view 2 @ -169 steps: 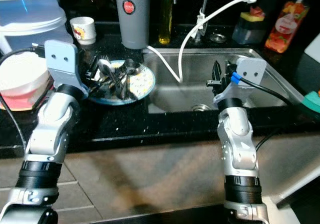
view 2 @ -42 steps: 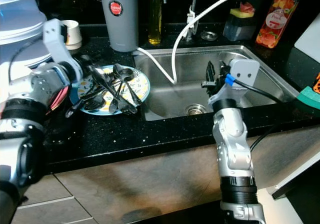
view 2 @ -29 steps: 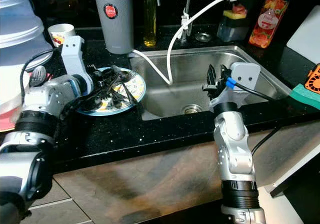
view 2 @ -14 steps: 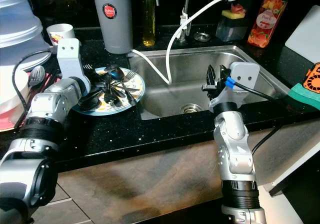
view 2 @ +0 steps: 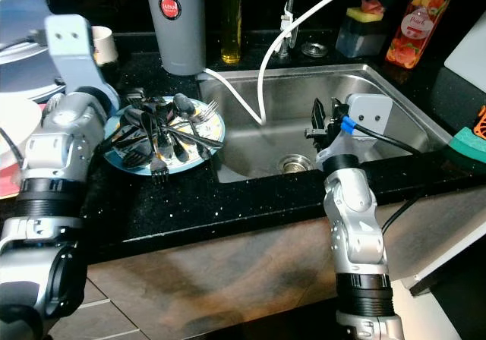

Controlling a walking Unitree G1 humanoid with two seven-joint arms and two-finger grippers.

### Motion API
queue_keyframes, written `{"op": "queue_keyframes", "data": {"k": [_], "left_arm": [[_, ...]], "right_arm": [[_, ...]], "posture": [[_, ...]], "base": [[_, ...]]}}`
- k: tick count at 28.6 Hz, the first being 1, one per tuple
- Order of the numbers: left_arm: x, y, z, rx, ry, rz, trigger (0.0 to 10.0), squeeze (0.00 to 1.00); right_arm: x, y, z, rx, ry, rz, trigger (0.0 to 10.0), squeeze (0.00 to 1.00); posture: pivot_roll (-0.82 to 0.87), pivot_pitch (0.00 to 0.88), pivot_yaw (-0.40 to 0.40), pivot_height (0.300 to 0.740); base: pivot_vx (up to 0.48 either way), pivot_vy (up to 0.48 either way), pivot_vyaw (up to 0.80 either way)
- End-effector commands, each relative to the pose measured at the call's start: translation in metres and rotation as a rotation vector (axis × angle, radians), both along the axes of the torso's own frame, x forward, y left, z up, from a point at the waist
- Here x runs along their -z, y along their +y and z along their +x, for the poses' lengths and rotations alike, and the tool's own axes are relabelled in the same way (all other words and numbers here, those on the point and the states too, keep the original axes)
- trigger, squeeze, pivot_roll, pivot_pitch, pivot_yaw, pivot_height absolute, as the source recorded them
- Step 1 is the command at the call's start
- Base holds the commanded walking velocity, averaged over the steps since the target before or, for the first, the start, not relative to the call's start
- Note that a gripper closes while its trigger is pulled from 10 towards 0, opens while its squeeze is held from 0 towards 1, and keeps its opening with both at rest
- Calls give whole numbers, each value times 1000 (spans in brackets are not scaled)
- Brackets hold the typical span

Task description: Kitchen organization

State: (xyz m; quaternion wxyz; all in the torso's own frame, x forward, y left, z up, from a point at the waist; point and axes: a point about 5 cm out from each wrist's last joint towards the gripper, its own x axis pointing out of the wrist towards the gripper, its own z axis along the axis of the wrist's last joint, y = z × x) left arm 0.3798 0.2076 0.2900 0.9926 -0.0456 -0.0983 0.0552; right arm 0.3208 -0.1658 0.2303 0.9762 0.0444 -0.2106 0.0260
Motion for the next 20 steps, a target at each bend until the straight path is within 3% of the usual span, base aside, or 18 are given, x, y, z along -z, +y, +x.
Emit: {"op": "queue_keyframes", "data": {"k": [1, 5, 6, 10, 11, 12, 15, 17, 18, 19, 20], "left_arm": [[-17, -3, -4, 27, -79, -6, 0, 0], [-28, -16, -7, 113, -95, 28, 0, 0], [-16, -20, -8, 131, 17, 115, 10000, 0], [0, -18, -16, 144, 105, 142, 10000, 0], [3, -17, -18, 143, 110, 136, 10000, 847], [7, -15, -21, 147, 129, 108, 10000, 1000], [15, -11, -23, 135, 158, 61, 10000, 1000], [29, -3, -24, 111, 238, -59, 10000, 1000], [29, -3, -24, 111, 238, -59, 10000, 1000], [31, -3, -24, 124, 261, -116, 10000, 620], [30, -3, -24, 124, 262, -112, 10000, 0]], "right_arm": [[0, 1, 1, -6, 8, 4, 10000, 0], [2, 2, -1, -7, 13, 2, 10000, 0], [3, 1, -3, -1, 14, 1, 10000, 0], [3, -3, -5, 9, 16, -1, 10000, 0], [4, -4, -5, 11, 18, -3, 10000, 0], [5, -4, -5, 12, 22, -5, 10000, 0], [6, -4, -4, 9, 24, -5, 10000, 0], [3, 3, 0, -13, 16, -3, 10000, 0], [3, 3, 0, -13, 16, -3, 10000, 0], [1, 4, 3, -24, 10, -4, 10000, 0], [0, 4, 4, -26, 8, -6, 10000, 0]], "posture": [[77, 78, -46, 740], [75, 76, -44, 740], [61, 73, -35, 740], [60, 74, -35, 740], [60, 74, -35, 740], [68, 74, -37, 740], [77, 69, -41, 740], [84, 55, -48, 740], [84, 55, -48, 740], [95, 48, -53, 740], [99, 50, -54, 740]], "base": [[0, 0, 0], [0, 0, 0], [0, 0, 0], [0, 0, 0], [0, 0, 0], [0, 0, 0], [0, 0, 0], [0, 0, 0], [0, 0, 0], [0, 0, 0], [0, 0, 0]]}}
